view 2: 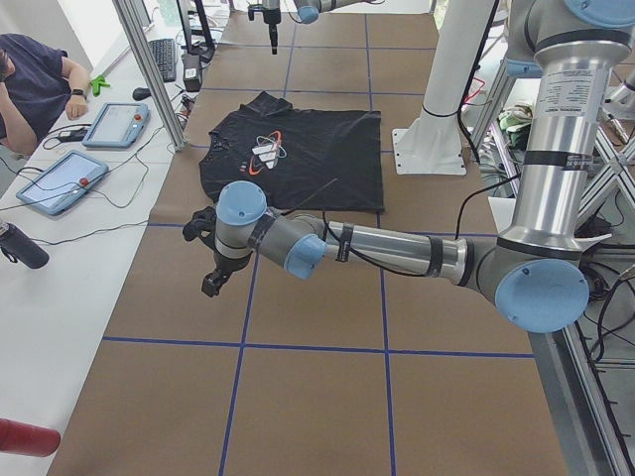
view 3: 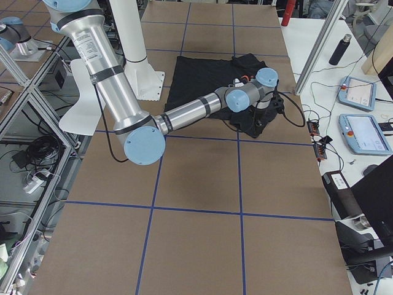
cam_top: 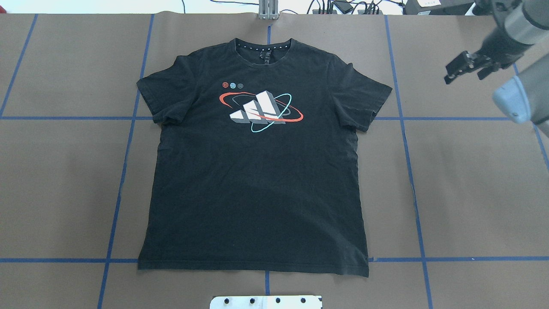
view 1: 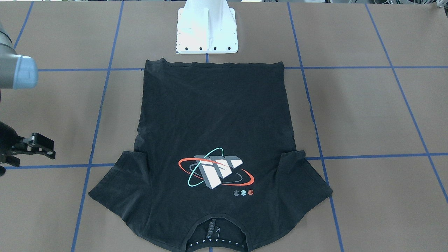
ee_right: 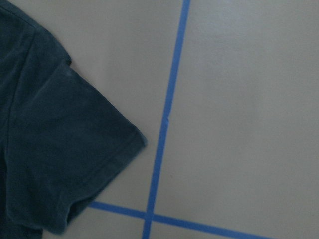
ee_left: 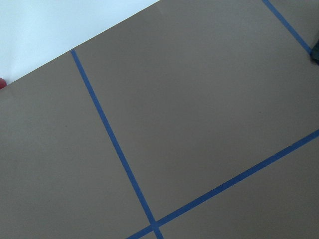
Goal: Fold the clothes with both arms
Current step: 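Move the right gripper to the sleeve nearest it and grasp it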
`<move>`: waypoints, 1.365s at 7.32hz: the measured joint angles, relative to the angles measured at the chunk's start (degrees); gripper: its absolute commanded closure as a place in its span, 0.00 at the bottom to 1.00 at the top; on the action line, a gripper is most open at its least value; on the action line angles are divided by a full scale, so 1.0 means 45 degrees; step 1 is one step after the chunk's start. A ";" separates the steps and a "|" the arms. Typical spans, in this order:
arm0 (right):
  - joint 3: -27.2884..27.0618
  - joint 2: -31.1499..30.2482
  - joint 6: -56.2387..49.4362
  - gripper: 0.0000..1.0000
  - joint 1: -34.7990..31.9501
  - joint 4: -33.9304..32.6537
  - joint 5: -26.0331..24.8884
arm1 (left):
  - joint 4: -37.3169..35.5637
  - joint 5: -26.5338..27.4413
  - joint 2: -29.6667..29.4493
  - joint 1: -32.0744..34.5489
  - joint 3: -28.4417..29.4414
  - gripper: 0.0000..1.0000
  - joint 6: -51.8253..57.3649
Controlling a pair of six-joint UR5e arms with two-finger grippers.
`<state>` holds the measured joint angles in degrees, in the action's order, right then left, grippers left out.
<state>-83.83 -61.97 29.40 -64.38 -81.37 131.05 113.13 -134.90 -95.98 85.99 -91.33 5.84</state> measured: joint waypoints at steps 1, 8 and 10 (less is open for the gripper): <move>0.1542 0.0681 0.0941 0.00 0.0387 0.1826 -0.0083 | 0.0293 -0.0105 -0.0018 -0.0077 0.0041 0.00 -0.0123; 0.5941 0.1919 0.3832 0.29 0.1961 0.7150 -0.2071 | 0.0601 -0.0159 -0.0019 -0.0414 0.0106 0.00 -0.0670; 0.5867 0.1818 0.3886 0.35 0.1989 0.7159 -0.2205 | 0.0601 -0.0159 -0.0018 -0.0417 0.0200 0.00 -0.0672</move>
<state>-57.43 -53.79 46.89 -55.43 -49.15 121.13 115.84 -135.61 -96.06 84.12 -90.44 2.81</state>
